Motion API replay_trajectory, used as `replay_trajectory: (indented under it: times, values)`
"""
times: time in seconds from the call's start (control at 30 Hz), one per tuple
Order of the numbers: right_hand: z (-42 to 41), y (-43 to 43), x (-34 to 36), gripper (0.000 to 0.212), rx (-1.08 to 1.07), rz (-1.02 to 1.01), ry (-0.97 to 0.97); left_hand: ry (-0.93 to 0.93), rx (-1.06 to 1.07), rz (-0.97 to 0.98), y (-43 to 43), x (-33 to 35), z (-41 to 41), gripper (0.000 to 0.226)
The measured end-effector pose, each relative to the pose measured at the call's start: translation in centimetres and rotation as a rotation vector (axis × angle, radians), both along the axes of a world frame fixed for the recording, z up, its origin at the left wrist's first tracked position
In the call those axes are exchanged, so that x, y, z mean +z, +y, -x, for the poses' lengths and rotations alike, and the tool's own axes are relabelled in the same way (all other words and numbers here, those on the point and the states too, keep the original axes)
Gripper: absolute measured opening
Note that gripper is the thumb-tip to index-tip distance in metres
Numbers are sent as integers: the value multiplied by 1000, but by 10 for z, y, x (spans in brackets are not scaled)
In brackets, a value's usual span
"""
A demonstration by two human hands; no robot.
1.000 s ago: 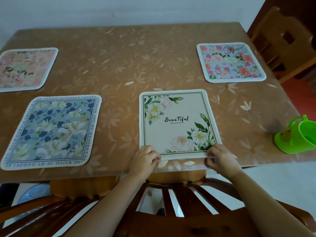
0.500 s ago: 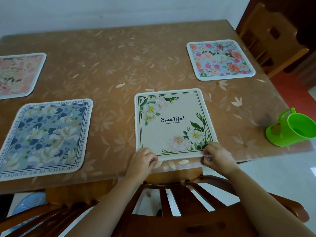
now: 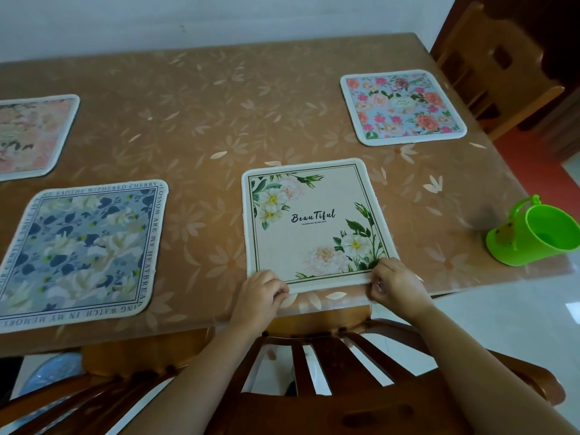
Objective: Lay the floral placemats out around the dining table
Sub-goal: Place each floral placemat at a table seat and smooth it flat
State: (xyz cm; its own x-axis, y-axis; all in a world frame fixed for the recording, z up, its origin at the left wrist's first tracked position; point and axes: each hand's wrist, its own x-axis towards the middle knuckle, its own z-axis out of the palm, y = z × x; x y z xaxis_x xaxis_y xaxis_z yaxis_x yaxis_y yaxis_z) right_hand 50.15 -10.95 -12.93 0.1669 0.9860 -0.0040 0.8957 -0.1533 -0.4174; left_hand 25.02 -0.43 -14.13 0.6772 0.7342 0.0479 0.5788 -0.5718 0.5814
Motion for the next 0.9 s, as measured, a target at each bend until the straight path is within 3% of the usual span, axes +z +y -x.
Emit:
replay_trajectory:
  times: [0.73,0.9]
  values:
    - [1,-3,-5,15,-36,20,37,15,23,23,0,-6,0,5]
    - [5,-2,-9,26,-57,50,-36,78,81,38,-1,-11,2,20]
